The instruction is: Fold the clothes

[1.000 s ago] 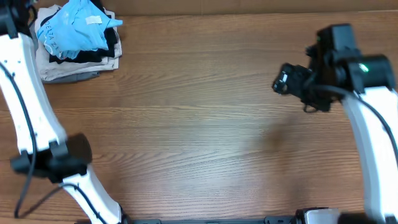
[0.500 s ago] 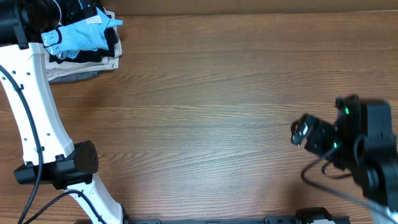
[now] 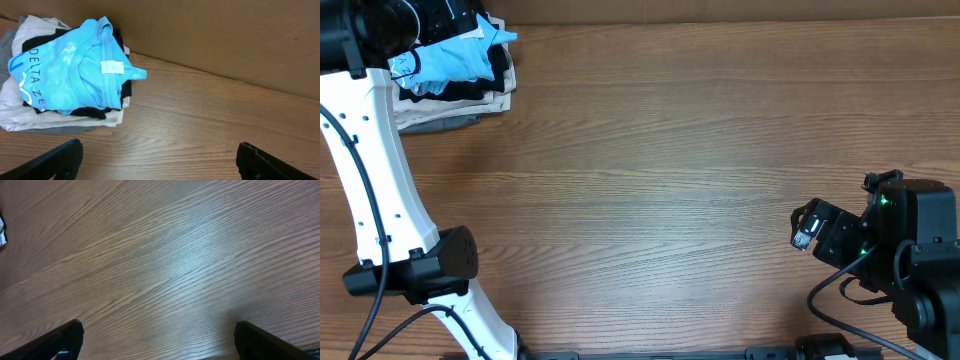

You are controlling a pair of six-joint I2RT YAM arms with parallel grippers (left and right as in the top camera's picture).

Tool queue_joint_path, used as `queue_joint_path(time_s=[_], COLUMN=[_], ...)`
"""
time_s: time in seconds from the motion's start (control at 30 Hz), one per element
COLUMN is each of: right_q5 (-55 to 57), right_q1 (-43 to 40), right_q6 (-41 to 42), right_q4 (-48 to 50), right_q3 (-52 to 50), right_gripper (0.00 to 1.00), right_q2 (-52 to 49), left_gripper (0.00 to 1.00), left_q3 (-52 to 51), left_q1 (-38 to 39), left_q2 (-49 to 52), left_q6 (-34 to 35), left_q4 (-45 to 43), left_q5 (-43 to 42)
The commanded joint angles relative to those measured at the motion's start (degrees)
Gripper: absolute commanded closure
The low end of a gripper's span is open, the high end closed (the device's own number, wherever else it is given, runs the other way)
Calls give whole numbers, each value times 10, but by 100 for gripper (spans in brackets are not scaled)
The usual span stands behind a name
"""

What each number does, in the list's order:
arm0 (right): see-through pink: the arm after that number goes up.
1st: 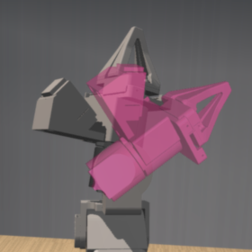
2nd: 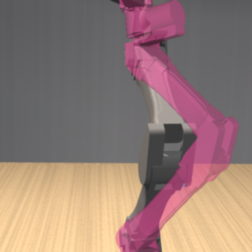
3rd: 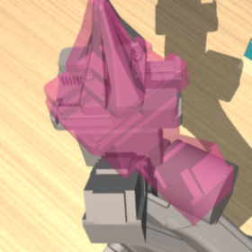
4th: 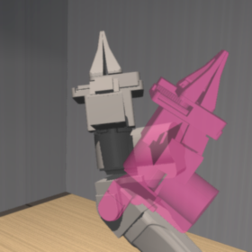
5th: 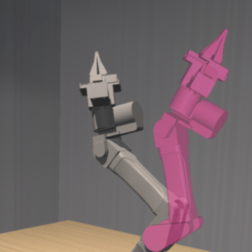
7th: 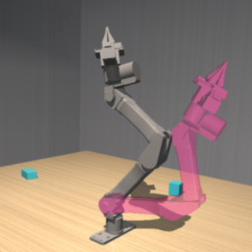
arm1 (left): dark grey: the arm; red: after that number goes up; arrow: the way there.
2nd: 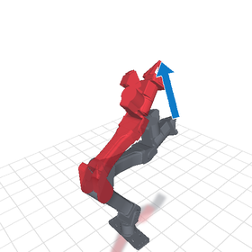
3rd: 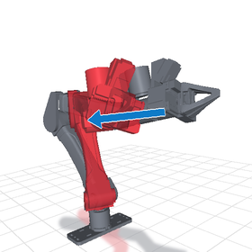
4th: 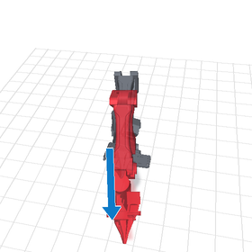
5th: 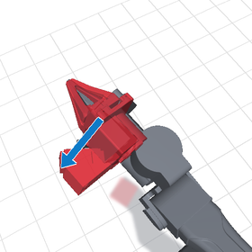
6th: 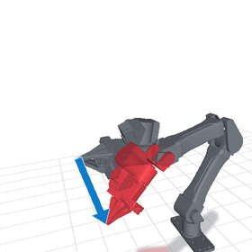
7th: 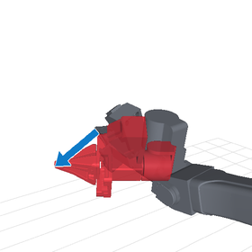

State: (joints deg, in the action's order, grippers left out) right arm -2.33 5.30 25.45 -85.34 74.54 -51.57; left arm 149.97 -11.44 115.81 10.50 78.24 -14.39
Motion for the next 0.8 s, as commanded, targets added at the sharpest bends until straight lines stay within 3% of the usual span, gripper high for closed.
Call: queue_joint_path(time_s=[0.0, 0.13, 0.27, 0.63, 0.77], right_q5=[9, 23, 23, -9, -7], right_q1=[2, 3, 3, 3, 3], right_q6=[2, 1, -16, -79, -80], right_q4=[-5, 53, 211, 663, 750], right_q3=[-4, -10, -51, -398, -492], right_gripper=[0, 0, 0, 0, 0], right_q2=[3, 6, 32, 231, 296], left_gripper=[0, 0, 0, 0, 0], left_q3=[-1, -1, -1, -1, -1], left_q1=[2, 2, 2, 2, 2], left_q2=[3, 3, 3, 3, 3], left_q6=[-2, -2, -2, -2, -2], left_q4=[0, 0, 0, 0, 0], left_q5=[-4, -4, -4, -3, -2])
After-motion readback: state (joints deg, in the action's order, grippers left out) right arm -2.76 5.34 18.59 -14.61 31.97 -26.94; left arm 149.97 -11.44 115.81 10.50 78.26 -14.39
